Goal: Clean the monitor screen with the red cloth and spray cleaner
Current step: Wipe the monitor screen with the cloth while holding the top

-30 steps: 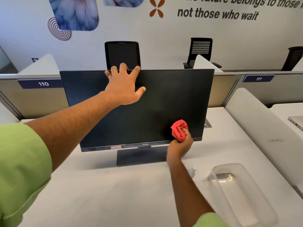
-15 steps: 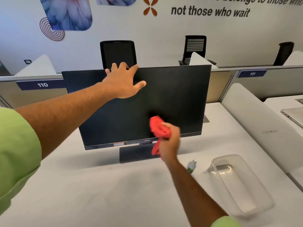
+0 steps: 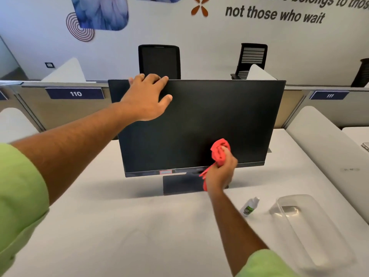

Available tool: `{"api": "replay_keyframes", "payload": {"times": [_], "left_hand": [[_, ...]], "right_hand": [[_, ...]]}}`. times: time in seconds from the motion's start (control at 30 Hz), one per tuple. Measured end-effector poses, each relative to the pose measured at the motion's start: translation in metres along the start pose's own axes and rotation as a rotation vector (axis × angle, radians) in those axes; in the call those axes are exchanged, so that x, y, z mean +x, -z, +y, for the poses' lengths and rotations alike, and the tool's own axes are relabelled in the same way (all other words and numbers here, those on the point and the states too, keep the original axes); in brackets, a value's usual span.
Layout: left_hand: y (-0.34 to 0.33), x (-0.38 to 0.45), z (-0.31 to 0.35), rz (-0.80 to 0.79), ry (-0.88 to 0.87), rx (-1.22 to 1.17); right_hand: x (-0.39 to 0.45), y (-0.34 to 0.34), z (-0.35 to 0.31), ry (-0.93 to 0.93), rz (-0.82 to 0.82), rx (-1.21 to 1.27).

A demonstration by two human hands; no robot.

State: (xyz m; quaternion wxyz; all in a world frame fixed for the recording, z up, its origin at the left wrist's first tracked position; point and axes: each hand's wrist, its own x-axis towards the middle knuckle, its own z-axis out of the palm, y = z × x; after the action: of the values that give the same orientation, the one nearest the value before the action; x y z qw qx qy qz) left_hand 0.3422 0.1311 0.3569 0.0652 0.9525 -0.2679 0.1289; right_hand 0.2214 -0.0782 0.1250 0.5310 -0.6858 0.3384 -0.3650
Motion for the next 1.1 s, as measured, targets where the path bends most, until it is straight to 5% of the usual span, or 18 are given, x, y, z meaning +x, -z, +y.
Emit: {"api": "replay_keyframes", "payload": {"times": [0.23,0.37,0.43,0.6,0.8,0.97,1.1], "left_hand": [[0.000,-0.003,-0.002,-0.024,0.023,0.083],[0.003,-0.004,-0.006,-0.058,0.009,0.102],[0.004,-0.004,-0.007,-0.077,-0.017,0.102],[0.000,-0.020,-0.020,-0.075,-0.095,0.074],[-0.054,-0.104,-0.014,0.115,-0.027,-0.366],[-0.111,-0.181,0.036,0.092,0.294,-0.846],[-0.135,-0.216,0.079,-0.239,0.613,-1.290]], "right_hand": [[-0.130,-0.074,-0.016,0.190,-0.280,-0.169],[-0.158,-0.088,-0.028,0.226,-0.849,-0.188],[-0.162,-0.085,-0.032,0.107,-1.001,-0.122],[-0.145,-0.044,-0.037,-0.224,-0.916,0.144],[-0.105,0.021,-0.035,-0.445,-0.806,0.349],[-0.093,0.059,-0.030,-0.593,-0.859,0.399],[-0.096,0.078,-0.024,-0.665,-0.882,0.427]]}}
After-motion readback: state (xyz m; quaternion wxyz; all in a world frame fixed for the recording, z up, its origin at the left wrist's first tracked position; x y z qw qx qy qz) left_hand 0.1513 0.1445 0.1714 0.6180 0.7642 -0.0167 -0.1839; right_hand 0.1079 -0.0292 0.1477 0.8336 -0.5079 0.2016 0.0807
